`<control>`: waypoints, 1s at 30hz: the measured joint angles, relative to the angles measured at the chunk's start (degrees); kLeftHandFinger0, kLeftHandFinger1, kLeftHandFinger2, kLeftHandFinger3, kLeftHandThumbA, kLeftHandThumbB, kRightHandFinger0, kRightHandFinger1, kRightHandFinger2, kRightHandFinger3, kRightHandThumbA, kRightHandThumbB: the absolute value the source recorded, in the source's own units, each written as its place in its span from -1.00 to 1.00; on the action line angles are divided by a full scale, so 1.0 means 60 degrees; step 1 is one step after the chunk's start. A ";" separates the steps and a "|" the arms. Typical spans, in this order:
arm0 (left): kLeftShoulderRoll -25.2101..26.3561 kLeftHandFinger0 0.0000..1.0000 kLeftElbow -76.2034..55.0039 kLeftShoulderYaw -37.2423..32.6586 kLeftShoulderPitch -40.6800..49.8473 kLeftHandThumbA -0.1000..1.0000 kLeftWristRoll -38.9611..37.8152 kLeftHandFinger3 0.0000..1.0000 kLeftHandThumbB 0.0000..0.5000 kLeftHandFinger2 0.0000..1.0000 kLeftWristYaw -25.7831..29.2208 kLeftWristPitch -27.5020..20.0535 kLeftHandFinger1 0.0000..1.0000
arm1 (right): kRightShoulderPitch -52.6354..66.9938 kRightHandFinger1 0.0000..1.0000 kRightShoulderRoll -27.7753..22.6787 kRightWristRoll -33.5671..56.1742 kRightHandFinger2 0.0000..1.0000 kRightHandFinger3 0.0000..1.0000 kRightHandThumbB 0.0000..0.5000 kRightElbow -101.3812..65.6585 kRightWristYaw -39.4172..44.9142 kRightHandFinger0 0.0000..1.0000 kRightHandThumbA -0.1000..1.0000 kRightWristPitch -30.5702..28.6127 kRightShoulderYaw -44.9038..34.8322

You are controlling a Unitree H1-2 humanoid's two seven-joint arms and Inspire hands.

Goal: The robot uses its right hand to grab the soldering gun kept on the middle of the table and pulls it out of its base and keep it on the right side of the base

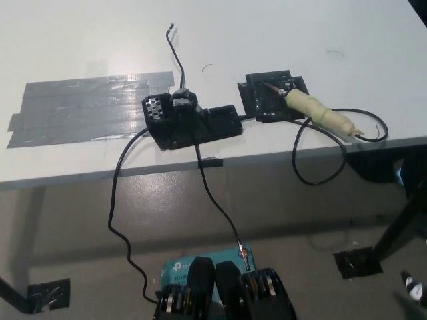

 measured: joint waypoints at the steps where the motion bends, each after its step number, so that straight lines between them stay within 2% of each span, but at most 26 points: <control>1: 0.0000 -0.55 -0.0008 0.0023 0.0020 0.48 -0.0002 0.52 0.09 -0.16 0.0000 0.0013 -0.36 | -0.0003 1.00 -0.0016 0.0098 1.00 1.00 -0.42 0.0275 -0.0035 1.00 -0.10 -0.0099 0.0012; 3: 0.0000 -0.52 -0.0016 0.0078 0.0057 0.46 -0.0009 0.52 0.06 -0.16 0.0000 0.0024 -0.34 | -0.0032 1.00 -0.0030 0.0291 1.00 1.00 -0.42 0.0644 -0.0101 1.00 -0.13 -0.0198 0.0012; 5: 0.0000 -0.52 -0.0031 0.0143 0.0108 0.47 -0.0010 0.50 0.01 -0.13 0.0000 0.0024 -0.32 | -0.0083 1.00 -0.0028 0.0529 1.00 1.00 -0.34 0.0883 -0.0155 1.00 -0.07 -0.0281 0.0015; 11: 0.0001 -0.49 -0.0036 0.0394 0.0200 0.50 -0.0023 0.45 0.06 -0.12 -0.0001 0.0001 -0.29 | -0.0263 1.00 -0.0025 0.1076 1.00 1.00 -0.35 0.1123 -0.0214 1.00 -0.10 -0.0577 0.0176; 13: 0.0001 -0.51 -0.0036 0.0451 0.0197 0.51 -0.0022 0.47 0.00 -0.11 -0.0001 -0.0001 -0.31 | -0.0264 1.00 -0.0024 0.1225 1.00 1.00 -0.37 0.1098 -0.0216 1.00 -0.16 -0.0638 0.0275; 17: 0.0000 -0.55 -0.0036 0.0464 0.0200 0.51 -0.0021 0.42 0.04 -0.08 -0.0002 -0.0017 -0.30 | -0.0251 1.00 -0.0025 0.1410 1.00 1.00 -0.36 0.0864 -0.0231 1.00 -0.33 -0.0765 0.0437; 26: -0.0001 -0.52 -0.0056 0.0517 0.0206 0.49 -0.0024 0.43 -0.05 -0.07 -0.0001 -0.0063 -0.27 | -0.0275 1.00 -0.0321 0.1586 1.00 1.00 -0.46 0.1039 -0.0281 1.00 -0.37 -0.0964 0.0645; 27: -0.0001 -0.48 -0.0056 0.0516 0.0206 0.50 -0.0024 0.44 -0.02 -0.06 -0.0001 -0.0064 -0.25 | -0.0281 1.00 -0.0356 0.1594 1.00 1.00 -0.46 0.1063 -0.0291 1.00 -0.45 -0.0977 0.0651; 29: -0.0001 -0.48 -0.0082 0.0519 0.0213 0.49 -0.0024 0.47 -0.05 -0.03 -0.0001 -0.0064 -0.24 | -0.0291 1.00 -0.0391 0.1618 1.00 1.00 -0.46 0.1074 -0.0315 0.96 -0.42 -0.0976 0.0649; 30: -0.0001 -0.50 -0.0096 0.0520 0.0218 0.50 -0.0025 0.45 -0.05 -0.04 -0.0001 -0.0064 -0.25 | -0.0298 1.00 -0.0397 0.1634 1.00 1.00 -0.46 0.1079 -0.0322 0.85 -0.43 -0.0976 0.0649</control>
